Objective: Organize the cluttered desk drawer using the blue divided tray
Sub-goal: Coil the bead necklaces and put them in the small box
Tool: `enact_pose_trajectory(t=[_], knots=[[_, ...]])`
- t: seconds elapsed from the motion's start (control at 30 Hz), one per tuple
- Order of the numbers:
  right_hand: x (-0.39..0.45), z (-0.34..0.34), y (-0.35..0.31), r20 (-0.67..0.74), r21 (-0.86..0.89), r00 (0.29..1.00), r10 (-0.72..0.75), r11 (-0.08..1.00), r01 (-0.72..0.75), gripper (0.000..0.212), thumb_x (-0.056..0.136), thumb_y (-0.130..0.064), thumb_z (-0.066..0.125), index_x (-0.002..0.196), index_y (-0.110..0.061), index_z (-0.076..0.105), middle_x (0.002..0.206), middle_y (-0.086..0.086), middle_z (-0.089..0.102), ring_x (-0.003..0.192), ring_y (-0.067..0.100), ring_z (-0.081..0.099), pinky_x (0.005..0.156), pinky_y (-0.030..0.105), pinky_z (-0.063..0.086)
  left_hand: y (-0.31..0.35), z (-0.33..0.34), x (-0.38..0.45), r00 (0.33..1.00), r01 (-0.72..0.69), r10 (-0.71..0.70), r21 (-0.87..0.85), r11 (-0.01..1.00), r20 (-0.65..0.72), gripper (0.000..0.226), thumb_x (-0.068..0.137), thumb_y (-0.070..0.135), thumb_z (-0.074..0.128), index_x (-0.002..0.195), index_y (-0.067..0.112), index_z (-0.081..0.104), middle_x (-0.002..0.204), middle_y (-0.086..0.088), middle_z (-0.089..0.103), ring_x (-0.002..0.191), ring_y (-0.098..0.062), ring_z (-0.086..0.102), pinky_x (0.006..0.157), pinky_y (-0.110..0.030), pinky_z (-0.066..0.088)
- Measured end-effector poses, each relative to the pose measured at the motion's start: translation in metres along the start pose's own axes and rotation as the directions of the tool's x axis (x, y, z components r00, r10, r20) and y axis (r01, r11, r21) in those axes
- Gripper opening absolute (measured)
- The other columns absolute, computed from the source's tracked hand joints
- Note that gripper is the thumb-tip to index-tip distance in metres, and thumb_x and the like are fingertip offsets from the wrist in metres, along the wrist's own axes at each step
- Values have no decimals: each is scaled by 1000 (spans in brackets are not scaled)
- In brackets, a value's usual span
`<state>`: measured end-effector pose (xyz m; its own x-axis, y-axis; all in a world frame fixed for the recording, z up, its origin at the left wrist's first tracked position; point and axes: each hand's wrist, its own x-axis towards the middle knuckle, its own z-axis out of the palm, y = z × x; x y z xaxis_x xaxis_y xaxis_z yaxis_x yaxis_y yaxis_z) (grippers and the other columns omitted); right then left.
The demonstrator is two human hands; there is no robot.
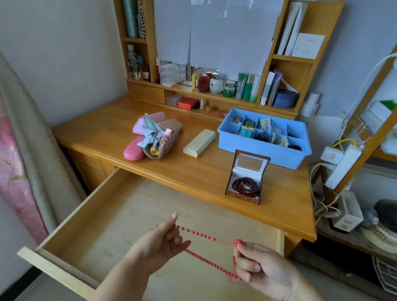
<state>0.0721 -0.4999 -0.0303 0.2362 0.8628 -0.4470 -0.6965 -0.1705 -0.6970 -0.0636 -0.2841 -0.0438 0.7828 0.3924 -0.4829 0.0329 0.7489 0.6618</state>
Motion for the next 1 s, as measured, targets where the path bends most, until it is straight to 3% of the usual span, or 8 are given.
enact_pose_trajectory(t=[0.23,0.33,0.43,0.53,0.63,0.8,0.87,1.0], knots=[[4,-2,11,140,-410,976,168,907,-97,17,85,-22,66,81,-6,67,50,3,56,52,16,54,90,42,42,0,7,-7,981,-134,166,-276,952,97,7,80,12,62,86,15,65,60,5,43,46,-10,40,53,-25,49],[4,-2,9,211,10,977,11,1000,-13,19,81,-16,71,73,-2,63,59,12,59,56,23,55,93,56,34,-15,6,-2,995,-102,98,-109,989,-36,7,85,13,61,80,17,59,55,4,35,42,-9,37,54,-27,54],[13,3,12,-21,458,980,-198,870,186,12,78,-18,71,77,-7,65,70,11,61,68,27,61,90,54,38,-39,5,1,969,-34,105,301,953,-223,11,91,11,60,80,11,58,46,3,37,38,-8,39,54,-29,56],[24,13,14,-222,456,943,-247,829,324,26,83,-26,56,103,-17,71,103,5,71,99,22,66,97,52,33,-55,13,-6,931,-164,347,726,668,-109,31,84,22,70,61,16,50,39,10,39,39,-4,38,54,-25,44],[29,22,19,-199,314,962,-186,918,243,47,81,-33,58,125,-18,58,122,7,66,111,22,60,97,45,36,-57,31,-18,870,-385,408,899,210,277,26,74,31,71,57,23,52,49,15,47,47,-2,40,50,-13,30],[20,24,15,-132,-136,988,-80,989,62,44,83,-41,60,103,-3,70,89,15,69,81,25,63,82,34,44,-36,58,-23,806,-486,335,869,-96,488,19,69,20,50,83,27,61,70,13,54,64,-5,51,55,-16,37],[13,24,9,-56,-328,996,-66,944,44,28,80,-34,70,84,-6,69,62,11,59,60,20,53,62,26,41,-27,61,-19,848,-418,367,908,17,383,16,73,16,56,82,28,59,64,11,53,55,-4,47,52,-17,36],[7,23,7,100,-114,994,-39,992,50,11,77,-14,68,79,-3,68,45,3,40,43,15,43,67,34,42,-19,58,-15,973,-117,-13,539,834,231,28,81,7,66,109,13,62,76,0,64,72,-13,62,74,-28,51]])
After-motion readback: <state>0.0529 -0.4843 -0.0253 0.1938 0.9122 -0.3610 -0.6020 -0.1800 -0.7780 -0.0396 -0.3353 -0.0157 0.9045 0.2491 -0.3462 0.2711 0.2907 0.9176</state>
